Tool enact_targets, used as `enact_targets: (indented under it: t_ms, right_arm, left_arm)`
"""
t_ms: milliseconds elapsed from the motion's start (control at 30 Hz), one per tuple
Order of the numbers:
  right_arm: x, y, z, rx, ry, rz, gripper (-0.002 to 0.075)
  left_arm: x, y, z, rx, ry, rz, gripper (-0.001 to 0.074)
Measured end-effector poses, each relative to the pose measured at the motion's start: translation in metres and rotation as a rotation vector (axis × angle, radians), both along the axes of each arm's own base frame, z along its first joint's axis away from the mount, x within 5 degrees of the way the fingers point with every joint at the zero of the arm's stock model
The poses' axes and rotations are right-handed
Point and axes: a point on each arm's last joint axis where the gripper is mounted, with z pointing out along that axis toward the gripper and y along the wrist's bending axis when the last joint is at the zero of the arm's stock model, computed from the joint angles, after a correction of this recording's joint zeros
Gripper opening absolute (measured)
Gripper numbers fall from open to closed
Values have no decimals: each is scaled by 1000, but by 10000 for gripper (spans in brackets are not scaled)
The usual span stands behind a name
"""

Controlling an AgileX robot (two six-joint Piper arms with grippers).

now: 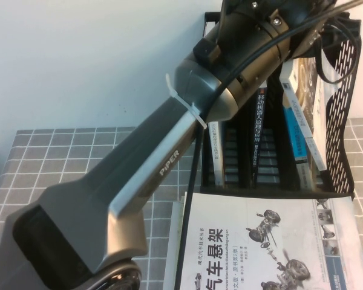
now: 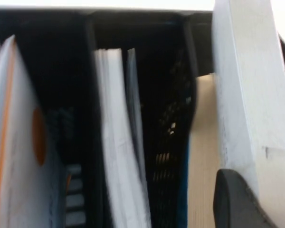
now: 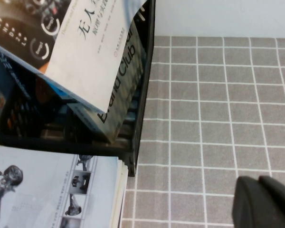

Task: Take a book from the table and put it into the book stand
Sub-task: Place the book on the book shelf

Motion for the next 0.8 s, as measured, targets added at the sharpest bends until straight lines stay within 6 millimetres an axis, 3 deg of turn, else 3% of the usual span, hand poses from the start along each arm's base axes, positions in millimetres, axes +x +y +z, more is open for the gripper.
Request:
enact_targets:
  t_ms: [267, 567, 800]
  right_arm:
    - [0, 1, 0, 5, -6, 5, -3]
    - [1, 1, 1, -4, -11, 13, -3]
    - [1, 1, 1, -7, -15, 15, -3]
  left_arm:
    - [-10, 2, 16, -83, -13, 36, 118]
    - [-40, -18, 29, -46, -150, 39, 100]
    - [-37, -18, 39, -95, -268, 63, 99]
